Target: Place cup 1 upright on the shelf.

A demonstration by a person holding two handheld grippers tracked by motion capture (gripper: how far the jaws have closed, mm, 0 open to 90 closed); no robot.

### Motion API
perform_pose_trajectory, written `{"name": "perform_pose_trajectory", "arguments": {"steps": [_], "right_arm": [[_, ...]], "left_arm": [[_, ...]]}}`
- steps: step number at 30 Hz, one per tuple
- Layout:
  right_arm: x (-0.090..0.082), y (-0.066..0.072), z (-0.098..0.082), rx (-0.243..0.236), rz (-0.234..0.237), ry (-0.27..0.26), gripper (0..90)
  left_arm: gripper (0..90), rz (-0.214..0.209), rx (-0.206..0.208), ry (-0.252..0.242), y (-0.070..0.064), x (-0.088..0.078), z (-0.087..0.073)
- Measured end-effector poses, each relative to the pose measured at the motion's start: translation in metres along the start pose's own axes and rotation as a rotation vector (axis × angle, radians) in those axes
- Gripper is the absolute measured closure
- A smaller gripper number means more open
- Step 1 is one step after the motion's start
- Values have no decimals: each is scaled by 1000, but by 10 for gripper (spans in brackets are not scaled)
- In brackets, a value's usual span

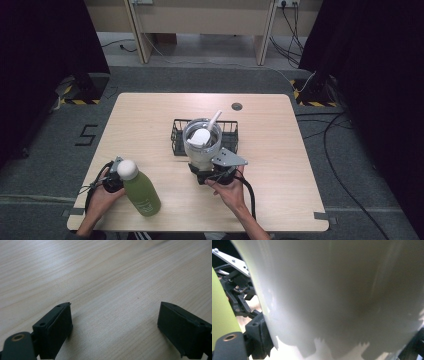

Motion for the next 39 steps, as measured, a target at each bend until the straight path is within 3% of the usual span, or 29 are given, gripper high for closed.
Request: {"name": "perform_pose_trajectory", "arguments": {"steps": [25,35,39], "right_arm": [[-6,-17,43,-19,-29,-35,118],[-6,-36,61,-4,-59,-46,118],[-5,-48,68,-26,-87,-48,118]], "left_arm": [[117,0,0,0,0,0,0],[117,0,0,0,0,0,0],[117,0,0,0,0,0,0]]}}
Point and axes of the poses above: each handheld gripper's, and its own axes: x roughly forward along the jaws, z roughly out of its top, y roughly to its left, the point moved 9 cm from there along x, roughly forward along the jaws, and after that the axes turned 14 degrees about -y, right-handed, at the moved point
